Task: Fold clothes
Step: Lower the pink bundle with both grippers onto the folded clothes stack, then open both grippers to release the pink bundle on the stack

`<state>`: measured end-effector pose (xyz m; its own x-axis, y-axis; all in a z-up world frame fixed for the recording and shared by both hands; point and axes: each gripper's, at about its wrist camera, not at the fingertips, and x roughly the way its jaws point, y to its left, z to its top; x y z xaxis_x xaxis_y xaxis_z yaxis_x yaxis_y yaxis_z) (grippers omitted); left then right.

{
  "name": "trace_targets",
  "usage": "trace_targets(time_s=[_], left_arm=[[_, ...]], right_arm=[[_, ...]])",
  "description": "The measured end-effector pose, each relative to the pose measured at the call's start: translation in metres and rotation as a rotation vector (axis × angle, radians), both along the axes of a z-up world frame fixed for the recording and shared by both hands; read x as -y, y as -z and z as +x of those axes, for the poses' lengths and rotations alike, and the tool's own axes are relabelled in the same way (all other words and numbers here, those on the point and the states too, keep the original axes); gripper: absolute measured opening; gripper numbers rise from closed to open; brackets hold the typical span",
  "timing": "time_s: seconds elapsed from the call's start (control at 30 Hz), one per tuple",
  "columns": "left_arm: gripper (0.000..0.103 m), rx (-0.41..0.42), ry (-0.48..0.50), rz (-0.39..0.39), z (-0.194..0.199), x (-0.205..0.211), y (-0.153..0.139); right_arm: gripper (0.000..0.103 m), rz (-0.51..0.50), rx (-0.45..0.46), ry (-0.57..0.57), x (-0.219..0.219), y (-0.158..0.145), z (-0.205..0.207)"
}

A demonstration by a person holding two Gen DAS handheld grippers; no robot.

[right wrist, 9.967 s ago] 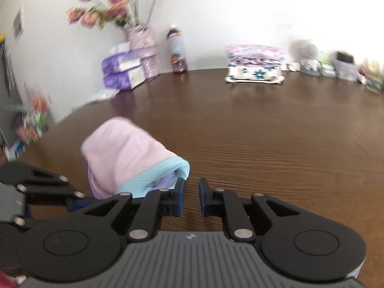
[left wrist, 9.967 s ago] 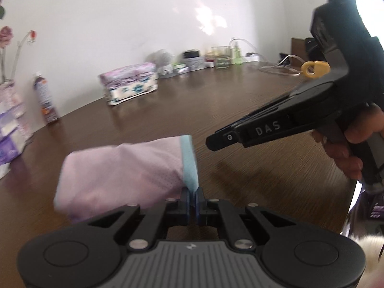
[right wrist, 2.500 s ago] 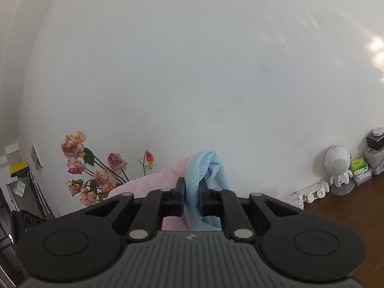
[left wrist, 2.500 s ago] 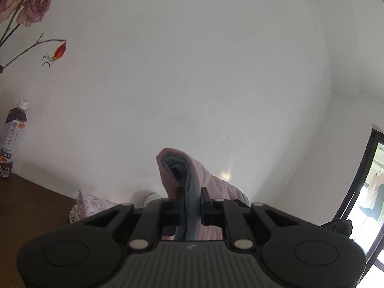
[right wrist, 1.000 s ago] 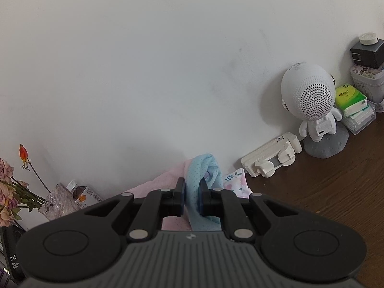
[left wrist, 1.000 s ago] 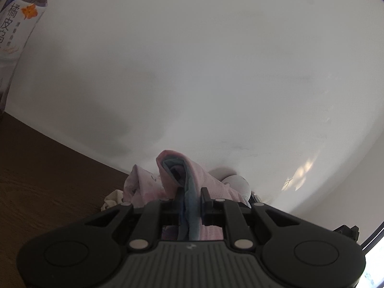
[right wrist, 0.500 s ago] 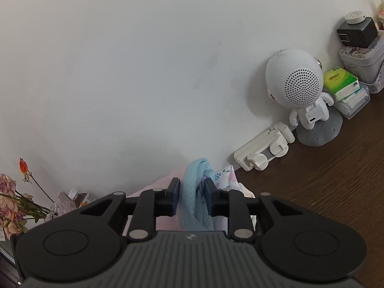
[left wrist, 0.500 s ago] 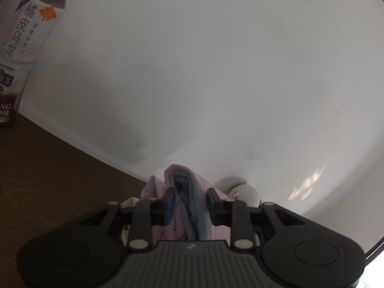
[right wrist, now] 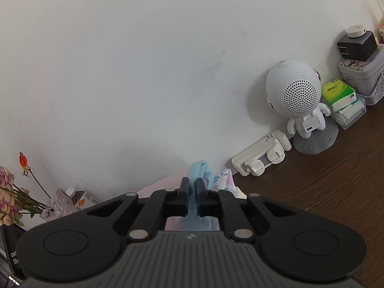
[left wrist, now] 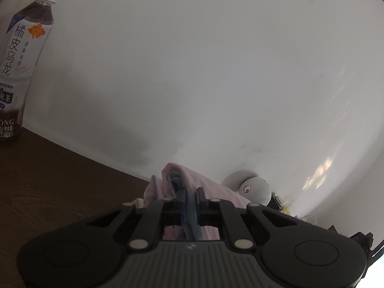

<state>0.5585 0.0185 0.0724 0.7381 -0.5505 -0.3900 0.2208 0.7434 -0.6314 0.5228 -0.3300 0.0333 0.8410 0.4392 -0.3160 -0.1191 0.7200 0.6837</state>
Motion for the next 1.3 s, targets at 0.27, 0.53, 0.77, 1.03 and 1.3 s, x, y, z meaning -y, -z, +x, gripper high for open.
trace_targets(time_s=[0.27,0.53,0.77,1.03,1.3], left_arm=[[0.034,0.003,0.110,-0.018,-0.033,-0.019,-0.007],[0.012,0.009,0.104,0.032,-0.039,-0.026,-0.003],[0.076,0.173,0.022,0.116,-0.071,-0.025,-0.017],[0.103,0.297,-0.070,0.276,-0.109,0.001,-0.003],[0.103,0.289,-0.080,0.481,-0.115,0.041,0.020]], right_arm=[[0.019,0.042,0.004,-0.015,0.009,0.001,-0.014],[0.006,0.011,0.003,-0.024,0.009,0.005,-0.018],[0.059,-0.072,0.116,-0.052,0.002,-0.002,-0.041],[0.102,-0.331,0.174,-0.064,-0.032,-0.001,-0.059],[0.103,-0.520,0.221,-0.071,-0.062,0.001,-0.080]])
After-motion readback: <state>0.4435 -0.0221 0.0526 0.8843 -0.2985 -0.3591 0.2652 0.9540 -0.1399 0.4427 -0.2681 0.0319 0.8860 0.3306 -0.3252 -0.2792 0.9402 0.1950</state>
